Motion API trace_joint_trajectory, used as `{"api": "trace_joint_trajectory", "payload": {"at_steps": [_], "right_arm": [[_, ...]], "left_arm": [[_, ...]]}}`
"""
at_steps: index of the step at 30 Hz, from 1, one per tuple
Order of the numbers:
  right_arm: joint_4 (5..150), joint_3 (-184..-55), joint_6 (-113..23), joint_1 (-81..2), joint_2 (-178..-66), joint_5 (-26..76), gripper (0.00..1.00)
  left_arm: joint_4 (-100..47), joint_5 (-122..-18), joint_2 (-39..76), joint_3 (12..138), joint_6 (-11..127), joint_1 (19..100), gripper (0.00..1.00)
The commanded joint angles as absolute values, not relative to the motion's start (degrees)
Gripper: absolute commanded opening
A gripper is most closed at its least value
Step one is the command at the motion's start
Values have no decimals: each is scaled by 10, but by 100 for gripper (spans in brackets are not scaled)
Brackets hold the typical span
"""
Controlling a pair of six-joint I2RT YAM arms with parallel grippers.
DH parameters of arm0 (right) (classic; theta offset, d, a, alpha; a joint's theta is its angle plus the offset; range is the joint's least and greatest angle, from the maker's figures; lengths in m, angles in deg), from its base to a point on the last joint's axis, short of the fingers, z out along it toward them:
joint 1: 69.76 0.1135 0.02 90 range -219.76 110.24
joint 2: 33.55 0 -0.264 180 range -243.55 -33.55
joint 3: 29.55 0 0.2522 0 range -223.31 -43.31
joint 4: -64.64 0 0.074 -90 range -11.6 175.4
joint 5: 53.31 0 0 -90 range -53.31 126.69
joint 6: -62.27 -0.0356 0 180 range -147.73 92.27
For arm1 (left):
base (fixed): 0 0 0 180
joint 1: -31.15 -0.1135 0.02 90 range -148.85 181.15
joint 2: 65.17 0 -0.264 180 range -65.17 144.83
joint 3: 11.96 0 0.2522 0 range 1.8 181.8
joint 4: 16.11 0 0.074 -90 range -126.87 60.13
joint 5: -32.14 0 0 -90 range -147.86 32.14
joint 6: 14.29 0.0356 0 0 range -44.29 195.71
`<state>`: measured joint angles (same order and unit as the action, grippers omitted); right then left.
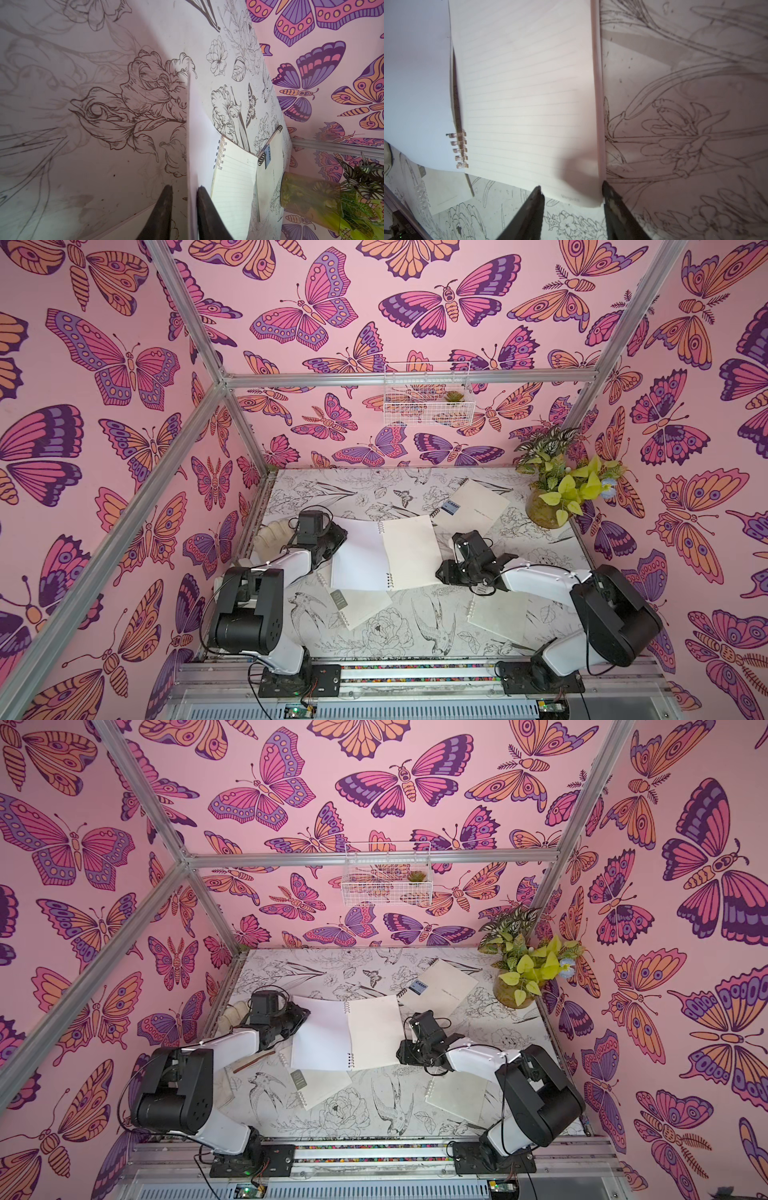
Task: Tear off pages from different notebooks
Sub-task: Tear off the paper from the notebook.
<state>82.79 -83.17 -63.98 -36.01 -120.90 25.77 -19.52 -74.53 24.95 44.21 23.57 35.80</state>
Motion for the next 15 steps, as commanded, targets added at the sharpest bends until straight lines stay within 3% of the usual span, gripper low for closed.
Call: {"api": "trace_joint_trajectory", "payload": {"at_steps": [1, 15], "right_arm": [[819, -837, -648, -359, -1209, 253, 49], [813, -846, -645, -359, -1202, 237, 46]], "left_arm": [[-190, -750, 251, 439, 233, 362, 24], [-187, -752, 255, 438, 233, 362, 24]]}}
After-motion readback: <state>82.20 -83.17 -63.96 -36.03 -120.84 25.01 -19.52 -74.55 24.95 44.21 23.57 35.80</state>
